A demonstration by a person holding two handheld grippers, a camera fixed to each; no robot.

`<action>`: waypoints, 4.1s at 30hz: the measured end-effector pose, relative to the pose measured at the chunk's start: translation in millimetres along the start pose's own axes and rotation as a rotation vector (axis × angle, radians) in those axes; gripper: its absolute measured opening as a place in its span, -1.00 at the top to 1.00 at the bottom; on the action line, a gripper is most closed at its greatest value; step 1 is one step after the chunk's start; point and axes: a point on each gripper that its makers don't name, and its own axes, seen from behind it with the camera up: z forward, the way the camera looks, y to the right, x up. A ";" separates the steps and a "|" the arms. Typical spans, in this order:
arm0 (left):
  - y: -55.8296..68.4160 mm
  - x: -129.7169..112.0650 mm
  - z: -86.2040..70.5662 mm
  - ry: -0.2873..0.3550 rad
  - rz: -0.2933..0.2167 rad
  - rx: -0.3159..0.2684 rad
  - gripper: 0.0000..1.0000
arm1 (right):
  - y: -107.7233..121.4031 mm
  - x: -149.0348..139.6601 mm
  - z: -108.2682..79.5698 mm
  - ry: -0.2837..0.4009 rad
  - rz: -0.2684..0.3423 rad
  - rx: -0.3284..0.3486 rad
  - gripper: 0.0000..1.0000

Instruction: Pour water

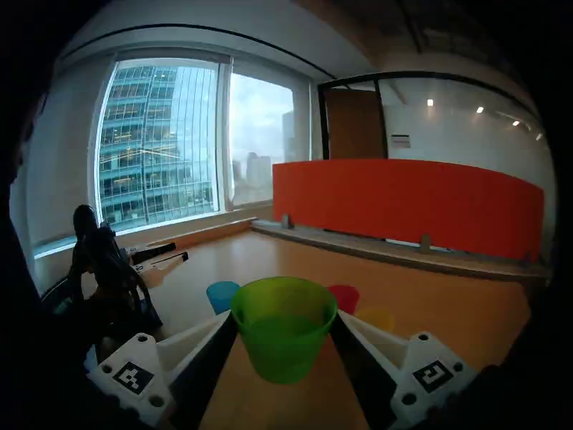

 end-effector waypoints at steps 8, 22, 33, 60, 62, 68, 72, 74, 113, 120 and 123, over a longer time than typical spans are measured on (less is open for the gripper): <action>3.6 -4.8 2.8 -0.001 0.009 0.000 -0.92 | 1.4 2.7 -1.5 0.004 0.002 -0.004 -0.79; 6.6 -10.8 3.4 -0.012 -0.017 -0.013 -0.92 | 8.1 5.5 -8.7 0.017 0.007 -0.017 -0.79; 8.6 -22.9 5.8 -0.056 -0.015 -0.020 -0.92 | 9.8 7.8 -12.9 0.028 0.005 -0.022 -0.79; 8.3 -20.8 4.5 -0.056 -0.013 -0.020 -0.92 | 9.8 26.7 -22.0 0.081 -0.006 -0.007 -0.79; 8.0 -20.6 4.6 -0.056 -0.013 -0.020 -0.93 | 10.2 25.2 -20.7 0.078 -0.010 -0.006 -0.79; 8.2 -20.6 5.1 -0.056 -0.014 -0.020 -0.92 | 12.9 17.6 -16.6 0.063 -0.022 -0.014 -0.79; 8.1 -20.9 5.0 -0.056 -0.013 -0.020 -0.92 | 13.9 3.8 -14.1 0.031 -0.034 -0.015 -0.79; 7.9 -20.9 4.9 -0.056 -0.013 -0.020 -0.92 | 13.8 -6.3 -12.9 0.003 -0.042 -0.011 -0.79; 6.2 -20.7 4.7 -0.056 -0.013 -0.020 -0.92 | 10.0 -142.5 -3.1 -0.459 -0.086 0.076 -0.79; 6.0 -21.0 5.0 -0.056 -0.013 -0.020 -0.92 | 10.2 -147.3 -7.7 -0.465 -0.082 0.076 -0.79; 6.2 -21.3 5.1 -0.056 -0.014 -0.020 -0.92 | 10.7 -149.6 -11.3 -0.466 -0.080 0.074 -0.79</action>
